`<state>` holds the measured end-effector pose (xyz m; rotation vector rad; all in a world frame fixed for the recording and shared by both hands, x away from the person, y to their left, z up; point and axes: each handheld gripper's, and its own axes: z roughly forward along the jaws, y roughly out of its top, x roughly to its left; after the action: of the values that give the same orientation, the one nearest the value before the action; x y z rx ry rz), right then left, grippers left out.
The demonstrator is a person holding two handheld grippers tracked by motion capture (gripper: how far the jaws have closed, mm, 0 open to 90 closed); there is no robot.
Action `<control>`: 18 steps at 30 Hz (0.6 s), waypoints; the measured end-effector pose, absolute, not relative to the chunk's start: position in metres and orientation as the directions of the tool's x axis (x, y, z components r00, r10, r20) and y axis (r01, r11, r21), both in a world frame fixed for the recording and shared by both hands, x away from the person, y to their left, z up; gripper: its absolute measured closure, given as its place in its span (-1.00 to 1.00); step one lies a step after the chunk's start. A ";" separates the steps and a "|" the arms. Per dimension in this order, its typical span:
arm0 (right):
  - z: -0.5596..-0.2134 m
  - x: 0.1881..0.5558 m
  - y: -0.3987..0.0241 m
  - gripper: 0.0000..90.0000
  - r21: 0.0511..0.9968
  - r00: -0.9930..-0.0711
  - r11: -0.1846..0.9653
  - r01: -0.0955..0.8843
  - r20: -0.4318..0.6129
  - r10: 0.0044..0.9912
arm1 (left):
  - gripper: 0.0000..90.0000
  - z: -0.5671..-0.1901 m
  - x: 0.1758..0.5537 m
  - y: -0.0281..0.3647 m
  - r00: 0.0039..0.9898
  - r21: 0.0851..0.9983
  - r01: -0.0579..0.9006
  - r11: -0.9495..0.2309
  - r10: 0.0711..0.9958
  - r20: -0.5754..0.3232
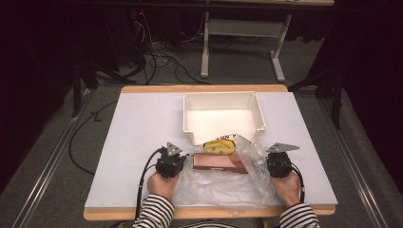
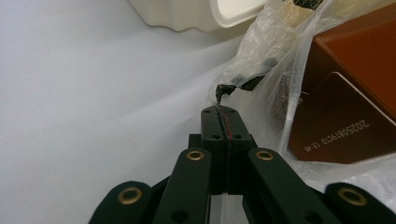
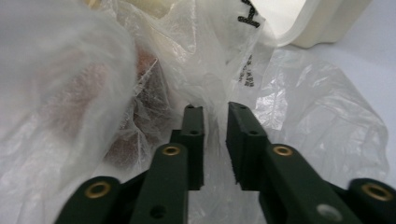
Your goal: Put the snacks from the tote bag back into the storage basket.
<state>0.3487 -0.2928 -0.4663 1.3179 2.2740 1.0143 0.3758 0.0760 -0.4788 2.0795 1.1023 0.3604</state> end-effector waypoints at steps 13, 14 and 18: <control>-0.429 0.323 -0.295 0.17 0.804 -0.559 0.294 0.516 0.056 0.828 | 1.00 -0.480 0.375 0.075 0.593 0.729 0.586 -0.355 0.801 -0.087; -0.429 0.323 -0.295 0.17 0.804 -0.559 0.294 0.516 0.056 0.828 | 1.00 -0.480 0.375 0.075 0.593 0.729 0.586 -0.355 0.801 -0.087; -0.433 0.326 -0.282 0.09 0.786 -0.591 0.321 0.529 0.070 0.804 | 1.00 -0.480 0.375 0.075 0.594 0.728 0.586 -0.355 0.800 -0.087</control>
<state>0.3260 -0.2819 -0.4334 1.1912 2.2589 1.1503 0.3746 0.0750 -0.4796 2.0762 1.0948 0.3668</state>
